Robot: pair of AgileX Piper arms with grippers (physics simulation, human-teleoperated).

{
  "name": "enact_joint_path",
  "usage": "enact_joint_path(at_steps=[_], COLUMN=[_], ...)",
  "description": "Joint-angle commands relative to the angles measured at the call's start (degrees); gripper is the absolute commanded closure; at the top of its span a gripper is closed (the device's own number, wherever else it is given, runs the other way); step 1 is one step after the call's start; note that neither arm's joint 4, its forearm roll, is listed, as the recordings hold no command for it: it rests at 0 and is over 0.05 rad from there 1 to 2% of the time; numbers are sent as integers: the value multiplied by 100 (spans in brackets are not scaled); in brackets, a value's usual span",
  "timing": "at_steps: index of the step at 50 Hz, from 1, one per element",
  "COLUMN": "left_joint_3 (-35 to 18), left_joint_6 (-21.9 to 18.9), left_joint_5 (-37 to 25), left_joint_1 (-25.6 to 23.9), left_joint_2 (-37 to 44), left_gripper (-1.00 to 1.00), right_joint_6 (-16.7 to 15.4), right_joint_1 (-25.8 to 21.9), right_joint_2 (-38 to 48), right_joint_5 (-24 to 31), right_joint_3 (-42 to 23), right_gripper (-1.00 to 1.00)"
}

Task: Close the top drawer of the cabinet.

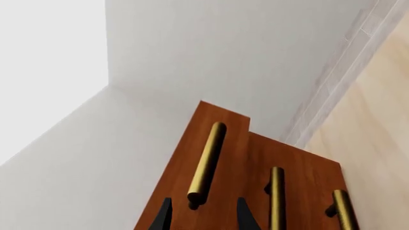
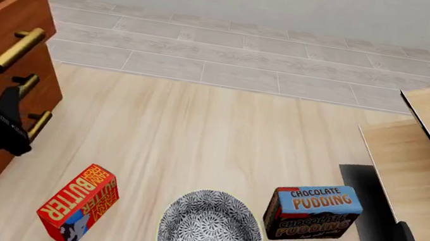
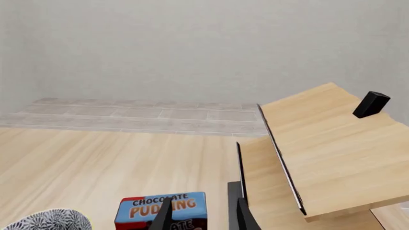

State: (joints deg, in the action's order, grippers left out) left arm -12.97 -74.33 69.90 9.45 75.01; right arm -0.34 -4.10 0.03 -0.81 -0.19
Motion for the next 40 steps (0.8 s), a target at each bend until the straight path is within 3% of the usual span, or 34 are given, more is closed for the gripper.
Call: enact_joint_path(at_steps=[1,40], left_joint_3=[-5,-69], left_joint_6=[-22,-67], left_joint_5=[-1,-1], left_joint_1=[261,768], left_joint_2=[170,349], left_gripper=[-100,-100], right_joint_6=[4,-26], right_joint_1=[-10,-43], right_joint_2=[0,-1], right_joint_5=[2,-7], right_joint_3=[-3,8], right_gripper=[-100,-100])
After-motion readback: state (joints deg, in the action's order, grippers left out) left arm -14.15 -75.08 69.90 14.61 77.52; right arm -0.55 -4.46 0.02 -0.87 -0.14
